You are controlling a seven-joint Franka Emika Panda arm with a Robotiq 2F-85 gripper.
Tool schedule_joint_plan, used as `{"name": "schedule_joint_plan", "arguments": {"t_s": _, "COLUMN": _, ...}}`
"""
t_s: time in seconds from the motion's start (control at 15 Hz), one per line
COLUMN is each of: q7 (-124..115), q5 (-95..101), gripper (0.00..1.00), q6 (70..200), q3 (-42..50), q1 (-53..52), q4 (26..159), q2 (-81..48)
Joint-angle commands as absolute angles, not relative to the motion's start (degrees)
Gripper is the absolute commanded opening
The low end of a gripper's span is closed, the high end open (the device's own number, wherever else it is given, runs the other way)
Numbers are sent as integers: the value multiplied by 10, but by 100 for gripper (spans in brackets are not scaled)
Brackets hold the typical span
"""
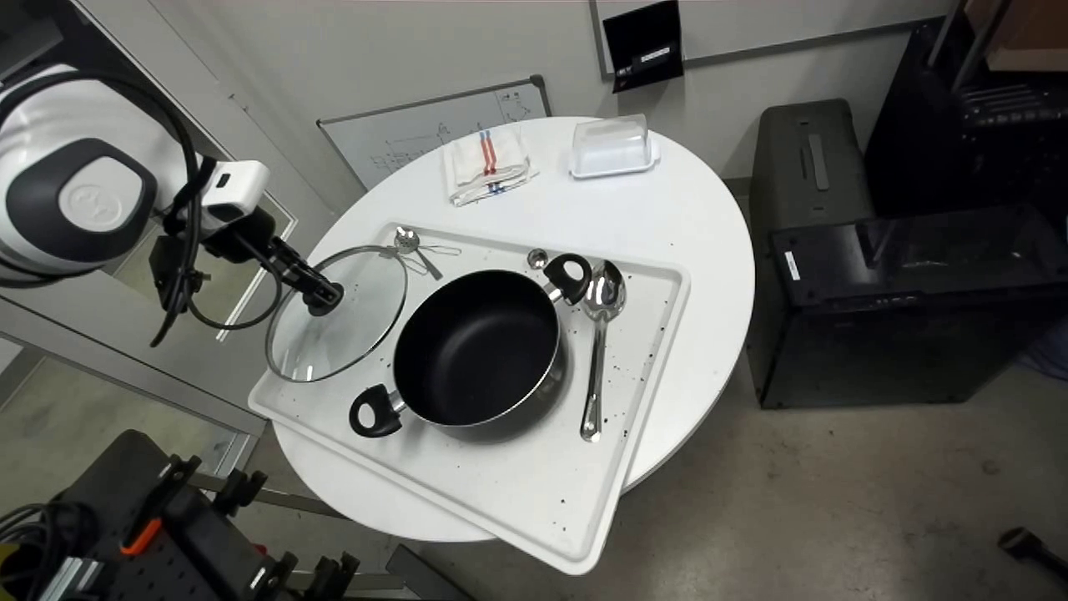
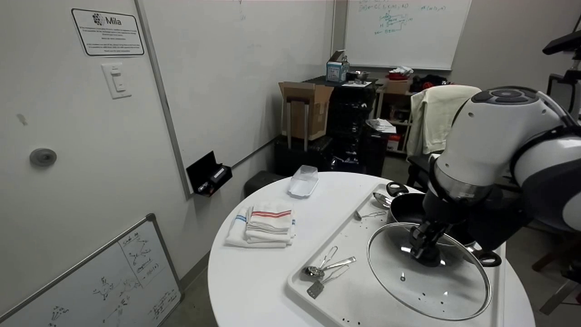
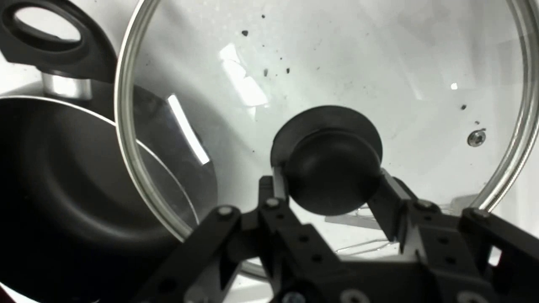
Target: Uncover the pot
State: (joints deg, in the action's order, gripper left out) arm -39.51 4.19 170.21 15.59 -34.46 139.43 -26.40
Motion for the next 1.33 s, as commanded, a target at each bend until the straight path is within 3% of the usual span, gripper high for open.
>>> {"name": "schedule_joint_plan", "arguments": {"t_s": 0.0, "q7": -405, "q5": 54, "gripper": 25, "q6": 1737, "q3": 174, "q1": -385, "q4": 1377, "q2": -299}}
{"name": "schedule_joint_plan", "arguments": {"t_s": 0.87, "q7": -320, "q5": -85, "gripper": 25, "q6": 1853, "q3": 103, "q1": -320, "q4": 1271, "q2": -488}}
{"name": "schedule_joint_plan", "arguments": {"t_s": 1.2, "q7": -288, "q5": -116, "gripper": 25, "q6": 1859, "q3": 84, "q1": -302, "q4": 1257, "q2": -504}}
{"name": "schedule_joint_plan", "arguments": {"t_s": 1.27, "q7": -280, "q5": -118, "gripper": 75, "q6": 1859, "q3": 80, "q1": -299, "q4": 1264, "q2": -495}}
